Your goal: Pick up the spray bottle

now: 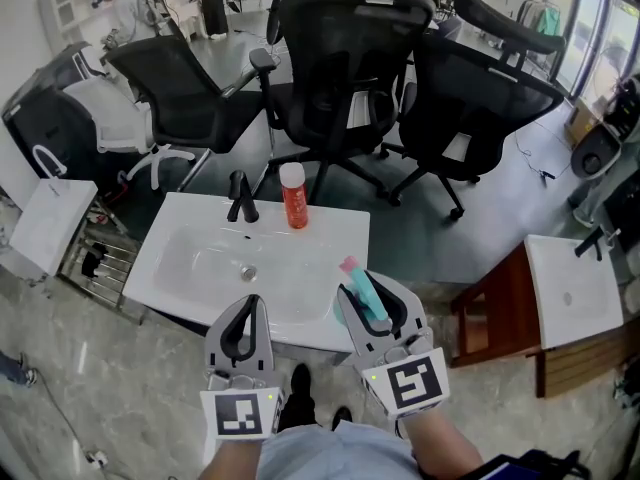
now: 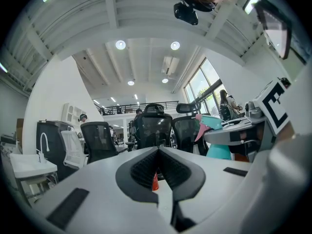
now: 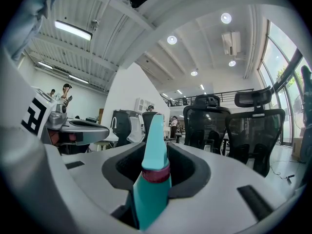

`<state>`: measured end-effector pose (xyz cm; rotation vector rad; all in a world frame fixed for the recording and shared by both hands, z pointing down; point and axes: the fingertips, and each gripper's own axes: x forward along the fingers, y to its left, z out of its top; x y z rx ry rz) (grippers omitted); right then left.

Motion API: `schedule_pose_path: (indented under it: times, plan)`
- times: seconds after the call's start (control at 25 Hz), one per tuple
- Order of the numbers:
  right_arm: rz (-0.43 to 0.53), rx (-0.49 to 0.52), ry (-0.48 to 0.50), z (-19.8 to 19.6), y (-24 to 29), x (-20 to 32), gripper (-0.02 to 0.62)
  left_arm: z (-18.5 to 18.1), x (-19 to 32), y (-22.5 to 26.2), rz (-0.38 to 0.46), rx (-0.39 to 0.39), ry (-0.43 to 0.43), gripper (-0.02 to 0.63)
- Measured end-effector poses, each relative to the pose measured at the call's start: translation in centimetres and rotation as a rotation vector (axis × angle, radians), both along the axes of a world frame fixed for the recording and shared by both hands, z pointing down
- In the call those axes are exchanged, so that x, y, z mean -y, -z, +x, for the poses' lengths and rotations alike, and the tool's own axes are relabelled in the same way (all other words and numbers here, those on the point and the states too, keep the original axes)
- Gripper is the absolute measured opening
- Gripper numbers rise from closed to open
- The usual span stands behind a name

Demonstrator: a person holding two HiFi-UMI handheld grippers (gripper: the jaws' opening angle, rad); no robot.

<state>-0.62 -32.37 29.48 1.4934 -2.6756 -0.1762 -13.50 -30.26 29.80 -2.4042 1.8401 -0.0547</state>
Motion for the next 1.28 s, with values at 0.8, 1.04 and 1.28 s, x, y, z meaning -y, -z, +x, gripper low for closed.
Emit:
schedule_pose_path:
  times: [0.8, 1.04, 1.28]
  plan:
    - [0.005, 0.001, 0.006, 0.18, -0.12, 0.25, 0.140, 0.58, 0.27, 0.12, -0.002, 0.023, -0.014, 0.018]
    - [0.005, 0.008, 0.006, 0.26, -0.20, 0.39, 0.140, 0.88, 0.48, 0.16, -0.001, 0.018, -0.018, 0.018]
    - [0.003, 0.011, 0.002, 0.49, -0.21, 0.32, 0.140, 0.88, 0.38, -0.01, -0.003, 0.026, -0.018, 0.018]
